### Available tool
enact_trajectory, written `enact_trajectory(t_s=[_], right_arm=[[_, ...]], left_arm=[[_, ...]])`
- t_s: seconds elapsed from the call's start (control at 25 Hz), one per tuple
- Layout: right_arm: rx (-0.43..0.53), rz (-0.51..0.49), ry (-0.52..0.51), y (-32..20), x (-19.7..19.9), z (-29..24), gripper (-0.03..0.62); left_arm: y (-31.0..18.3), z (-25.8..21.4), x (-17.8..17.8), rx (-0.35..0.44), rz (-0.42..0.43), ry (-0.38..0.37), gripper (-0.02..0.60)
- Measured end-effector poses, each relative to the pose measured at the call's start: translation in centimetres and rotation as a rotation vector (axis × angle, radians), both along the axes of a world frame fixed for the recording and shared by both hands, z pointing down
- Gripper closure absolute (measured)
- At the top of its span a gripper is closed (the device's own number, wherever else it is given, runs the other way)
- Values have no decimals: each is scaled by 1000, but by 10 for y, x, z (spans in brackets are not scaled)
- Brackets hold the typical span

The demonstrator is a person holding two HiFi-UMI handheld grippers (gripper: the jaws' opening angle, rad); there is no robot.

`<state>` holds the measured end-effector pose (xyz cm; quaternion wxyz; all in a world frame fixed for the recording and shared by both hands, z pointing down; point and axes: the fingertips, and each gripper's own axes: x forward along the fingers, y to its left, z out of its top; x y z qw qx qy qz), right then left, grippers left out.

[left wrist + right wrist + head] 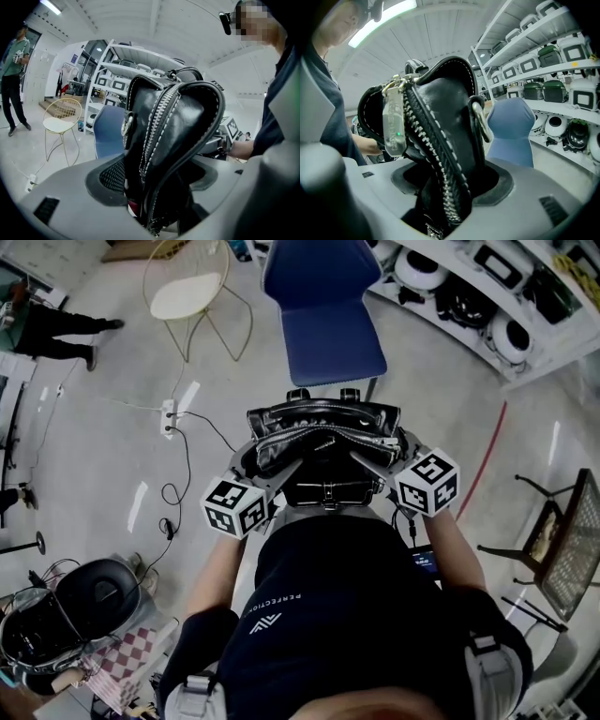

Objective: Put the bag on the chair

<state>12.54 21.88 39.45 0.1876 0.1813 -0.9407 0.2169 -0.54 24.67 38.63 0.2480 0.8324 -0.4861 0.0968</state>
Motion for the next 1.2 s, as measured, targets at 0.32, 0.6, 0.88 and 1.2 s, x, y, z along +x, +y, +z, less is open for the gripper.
enact_trajectory(t_s=[0.32,0.6,0.88,1.2], right_arm=[[-11,28,1,-22,-8,0,313],[-22,68,11,-53,-28,4,313],[-33,89,32,-95,-64,11,313],[-25,127,36,-139,-99,14,319]], left_arm=[[-25,0,-9,2,20,4,239],[-63,6,-30,-14,60,10,242],[-106,19,-66,-38,68,26,247],[-157,28,-103,-51,90,26,266]])
